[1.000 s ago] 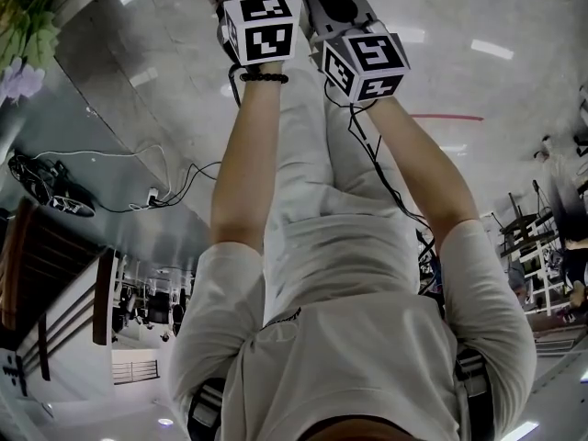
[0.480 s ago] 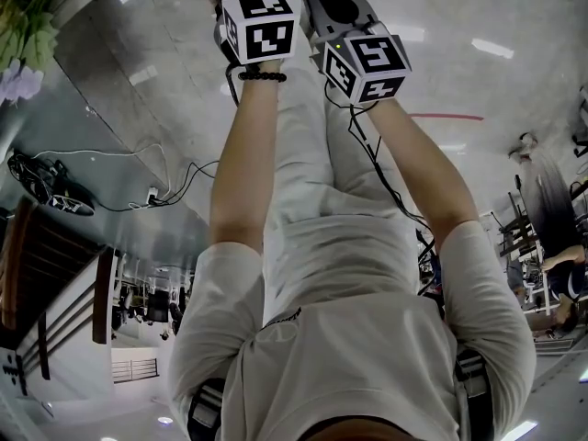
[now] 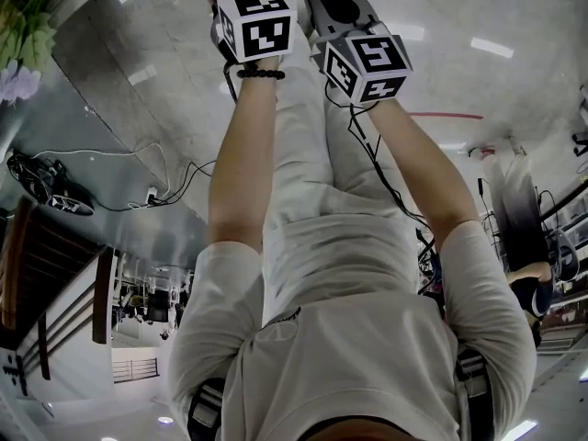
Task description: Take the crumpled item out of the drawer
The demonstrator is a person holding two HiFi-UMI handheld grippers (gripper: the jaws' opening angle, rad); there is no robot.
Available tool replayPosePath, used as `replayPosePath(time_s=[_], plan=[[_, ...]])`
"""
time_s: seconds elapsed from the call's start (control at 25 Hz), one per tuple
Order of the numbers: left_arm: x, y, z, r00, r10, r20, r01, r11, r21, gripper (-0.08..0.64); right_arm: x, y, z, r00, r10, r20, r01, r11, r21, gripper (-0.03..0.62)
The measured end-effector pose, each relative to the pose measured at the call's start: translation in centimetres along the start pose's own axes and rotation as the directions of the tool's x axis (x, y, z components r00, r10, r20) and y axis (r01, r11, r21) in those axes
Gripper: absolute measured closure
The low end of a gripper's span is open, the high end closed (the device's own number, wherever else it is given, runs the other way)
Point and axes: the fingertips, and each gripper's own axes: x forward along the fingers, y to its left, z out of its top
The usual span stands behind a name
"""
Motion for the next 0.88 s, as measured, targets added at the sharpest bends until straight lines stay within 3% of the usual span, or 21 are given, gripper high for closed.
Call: replayPosePath(time_s=[0.88], plan=[[-1.5, 0.3, 0.0, 1.0, -0.012, 0.006, 0.012, 0.999, -0.042, 0.525, -0.5, 0.7, 0.6, 1.0, 0.005, 0.014, -0.005, 1.0, -0.003, 0.591]])
